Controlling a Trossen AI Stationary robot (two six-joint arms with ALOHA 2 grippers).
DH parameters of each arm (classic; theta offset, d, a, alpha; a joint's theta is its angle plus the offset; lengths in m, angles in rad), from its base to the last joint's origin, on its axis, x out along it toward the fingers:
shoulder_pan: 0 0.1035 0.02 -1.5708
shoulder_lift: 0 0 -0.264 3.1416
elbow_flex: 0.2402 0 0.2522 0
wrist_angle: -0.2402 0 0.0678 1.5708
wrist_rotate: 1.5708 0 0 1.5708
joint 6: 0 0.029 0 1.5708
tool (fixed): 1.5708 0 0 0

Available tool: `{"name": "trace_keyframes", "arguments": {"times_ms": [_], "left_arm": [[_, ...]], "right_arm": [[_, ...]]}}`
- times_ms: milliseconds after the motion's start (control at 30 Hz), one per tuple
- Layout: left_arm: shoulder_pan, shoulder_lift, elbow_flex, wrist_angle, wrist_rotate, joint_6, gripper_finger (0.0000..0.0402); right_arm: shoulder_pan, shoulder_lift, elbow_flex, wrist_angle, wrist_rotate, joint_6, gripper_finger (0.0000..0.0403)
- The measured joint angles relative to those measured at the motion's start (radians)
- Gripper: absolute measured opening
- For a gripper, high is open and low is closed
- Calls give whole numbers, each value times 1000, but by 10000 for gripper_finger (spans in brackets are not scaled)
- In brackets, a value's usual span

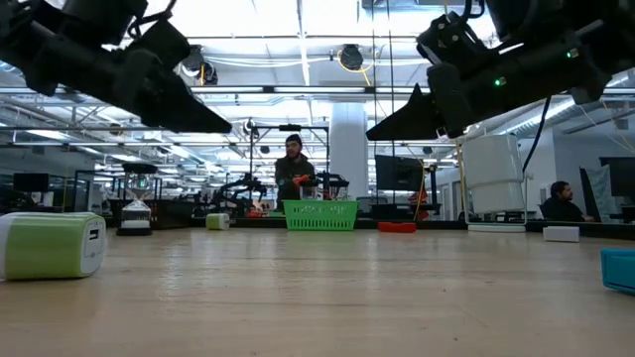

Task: Pick & Place Office items
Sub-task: Put the purple charger adapter into the yellow basket

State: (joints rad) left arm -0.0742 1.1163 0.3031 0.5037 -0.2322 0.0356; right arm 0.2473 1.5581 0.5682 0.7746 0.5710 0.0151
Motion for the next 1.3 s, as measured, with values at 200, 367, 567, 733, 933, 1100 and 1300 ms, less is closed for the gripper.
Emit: {"name": "trace_keyframes", "arguments": {"times_ms": [200, 367, 567, 733, 933, 1100, 1300], "left_arm": [[5, 128, 5, 184, 124, -52, 30], [0, 156, 41, 172, 153, -77, 21], [-32, 156, 86, 174, 135, -69, 13], [-50, 156, 190, -14, 132, -100, 38], [-126, 156, 327, -307, 35, -38, 22], [-187, 156, 408, -547, -110, -154, 7], [-255, 156, 415, -666, -145, -265, 15]], "right_arm": [[2, 0, 0, -2, 0, -2, 4], [3, 0, 0, -9, -1, -3, 4], [3, 0, 0, -23, 0, -4, 4], [3, 0, 0, -25, 0, -4, 4], [3, 0, 0, -52, -1, -4, 4], [3, 0, 0, -55, -1, -1, 4], [3, 0, 0, -54, -1, 0, 4]]}}
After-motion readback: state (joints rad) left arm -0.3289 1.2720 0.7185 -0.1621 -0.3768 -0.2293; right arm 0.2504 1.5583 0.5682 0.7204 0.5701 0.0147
